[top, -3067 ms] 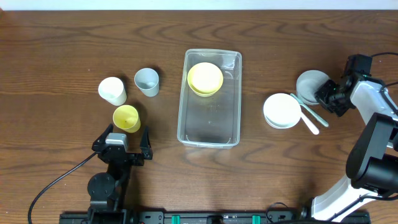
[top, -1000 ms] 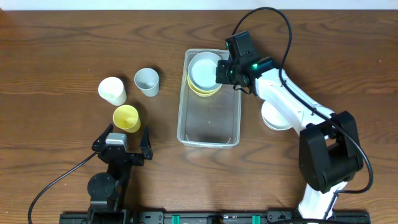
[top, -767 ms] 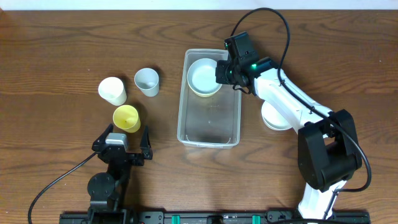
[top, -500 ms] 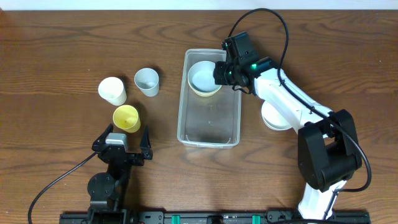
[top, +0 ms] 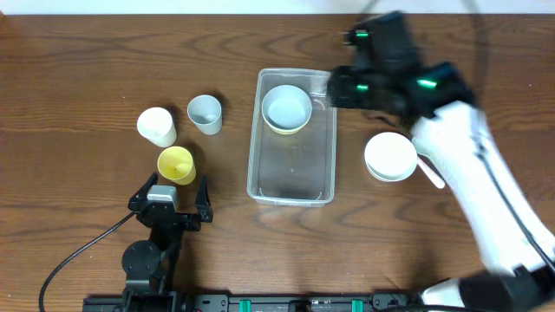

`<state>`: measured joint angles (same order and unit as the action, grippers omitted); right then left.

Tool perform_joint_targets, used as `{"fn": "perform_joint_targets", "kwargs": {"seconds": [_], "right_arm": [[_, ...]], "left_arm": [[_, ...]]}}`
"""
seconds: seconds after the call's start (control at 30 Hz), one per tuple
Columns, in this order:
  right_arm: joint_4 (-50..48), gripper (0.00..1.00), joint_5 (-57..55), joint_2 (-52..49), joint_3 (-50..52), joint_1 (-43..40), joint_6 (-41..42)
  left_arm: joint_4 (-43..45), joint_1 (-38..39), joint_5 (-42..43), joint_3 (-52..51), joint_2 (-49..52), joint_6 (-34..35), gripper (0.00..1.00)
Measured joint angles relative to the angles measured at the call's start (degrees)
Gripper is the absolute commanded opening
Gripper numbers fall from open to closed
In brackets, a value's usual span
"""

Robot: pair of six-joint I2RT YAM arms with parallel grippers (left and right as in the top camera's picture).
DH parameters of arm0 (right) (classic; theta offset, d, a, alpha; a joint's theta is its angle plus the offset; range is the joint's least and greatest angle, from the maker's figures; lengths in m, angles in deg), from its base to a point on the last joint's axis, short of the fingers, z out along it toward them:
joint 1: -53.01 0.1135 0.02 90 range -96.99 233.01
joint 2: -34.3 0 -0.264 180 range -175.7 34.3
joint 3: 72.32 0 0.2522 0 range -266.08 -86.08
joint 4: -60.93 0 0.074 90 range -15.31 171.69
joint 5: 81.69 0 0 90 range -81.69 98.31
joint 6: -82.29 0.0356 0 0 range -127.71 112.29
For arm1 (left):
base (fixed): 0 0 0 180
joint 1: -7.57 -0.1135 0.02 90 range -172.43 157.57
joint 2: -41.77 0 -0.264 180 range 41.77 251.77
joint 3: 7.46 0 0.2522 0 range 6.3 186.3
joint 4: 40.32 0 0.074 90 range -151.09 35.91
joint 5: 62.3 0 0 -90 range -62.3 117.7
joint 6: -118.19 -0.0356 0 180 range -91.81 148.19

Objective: Pack container
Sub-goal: 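Grasp the grey bowl and stack it onto the yellow bowl, then move the right gripper to the white bowl and grasp its rim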

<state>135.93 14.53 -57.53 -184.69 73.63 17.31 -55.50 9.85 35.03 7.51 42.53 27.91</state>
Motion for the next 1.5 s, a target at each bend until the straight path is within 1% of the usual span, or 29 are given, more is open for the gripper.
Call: {"fn": "perform_joint_targets", "kwargs": {"seconds": [0.07,0.17,0.3,0.5,0.73,0.97,1.2,1.27,1.37,1.5], "right_arm": [[5.9,0.48,-2.6,2.4,-0.3,-3.0,0.9],[12.3,0.48,-5.7,2.6,0.1,-6.8,2.3],[13.4,0.49,-8.0,2.1,4.0,-9.7,3.7],[5.4,0.5,-9.2,1.9,15.8,-11.6,4.8],[-1.9,0.43,-9.7,1.4,29.5,-14.4,8.0],[-5.8,0.39,-11.1,1.4,36.6,-17.3,13.6],[-16.5,0.38,-11.0,1.3,45.4,-17.4,18.0],[-19.8,0.36,-10.8,1.4,47.8,-17.4,18.5],[-24.2,0.31,-10.5,1.3,50.9,-17.4,19.1],[-26.8,0.02,-10.2,1.3,53.4,-17.4,19.9]], "left_arm": [[0.0,0.0,0.0,0.0,0.0,0.0,0.98],[0.0,0.0,0.0,0.0,0.0,0.0,0.98],[0.0,0.0,0.0,0.0,0.0,0.0,0.98],[0.0,0.0,0.0,0.0,0.0,0.0,0.98],[0.0,0.0,0.0,0.0,0.0,0.0,0.98],[0.0,0.0,0.0,0.0,0.0,0.0,0.98],[0.0,0.0,0.0,0.0,0.0,0.0,0.98],[0.0,0.0,0.0,0.0,0.0,0.0,0.98],[0.0,0.0,0.0,0.0,0.0,0.0,0.98],[0.0,0.0,0.0,0.0,0.0,0.0,0.98]]}}
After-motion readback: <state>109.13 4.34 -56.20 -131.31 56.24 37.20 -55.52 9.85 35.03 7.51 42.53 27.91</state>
